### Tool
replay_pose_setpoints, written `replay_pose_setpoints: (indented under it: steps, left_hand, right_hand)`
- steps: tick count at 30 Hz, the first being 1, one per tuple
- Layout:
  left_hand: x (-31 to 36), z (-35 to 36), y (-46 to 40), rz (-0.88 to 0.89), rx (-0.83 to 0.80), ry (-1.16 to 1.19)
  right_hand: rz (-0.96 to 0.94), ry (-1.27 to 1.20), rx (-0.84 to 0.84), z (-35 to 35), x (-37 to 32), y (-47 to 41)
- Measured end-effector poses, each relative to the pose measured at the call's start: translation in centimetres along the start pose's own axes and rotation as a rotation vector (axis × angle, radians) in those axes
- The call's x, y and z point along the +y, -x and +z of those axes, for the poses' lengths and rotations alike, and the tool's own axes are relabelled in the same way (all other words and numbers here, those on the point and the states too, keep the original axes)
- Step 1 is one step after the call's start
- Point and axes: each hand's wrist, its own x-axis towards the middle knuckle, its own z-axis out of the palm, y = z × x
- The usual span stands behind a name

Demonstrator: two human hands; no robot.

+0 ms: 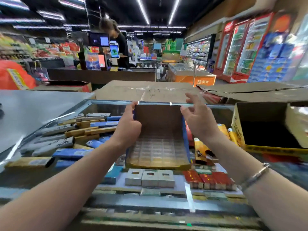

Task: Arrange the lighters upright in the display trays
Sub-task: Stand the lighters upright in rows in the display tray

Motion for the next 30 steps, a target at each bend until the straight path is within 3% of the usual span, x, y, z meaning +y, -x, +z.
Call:
replay_pose_setpoints:
  steps: [3,8,12,20,26,30]
  left_hand:
    - [1.2,0.0,-0.7,-0.054,0.048,-0.006]
    - [2.3,0.5,-2.6,-0.181,0.122,-0.08]
    - [1.4,0.5,-3.2,-0.176,0.088,-0.007]
    - [0.6,-0.1,-4.3,-0.102,0.0,0.038]
    - [0.4,0.0,-4.1,-0.022,0.0,-0.016]
    - [0.4,0.2,-3.8,-0.003,-0.012,-0.022]
  right_hand:
    - [0.12,0.163,0.088,-1.9,0.5,-2.3]
    - [0.367,0.456,-0.174,-1.6,2.1,-3.0]
    - [0.416,0.675,-0.351,-0.1,4.0,-2.8]
    - [0.329,0.569,-0.377,0.0,4.6,-2.8]
    - [0.484,0.656,-0.425,-0.9,5.2,-2.7]
    - [0.454,0.646,-0.324,-0.4,5.1,-2.6]
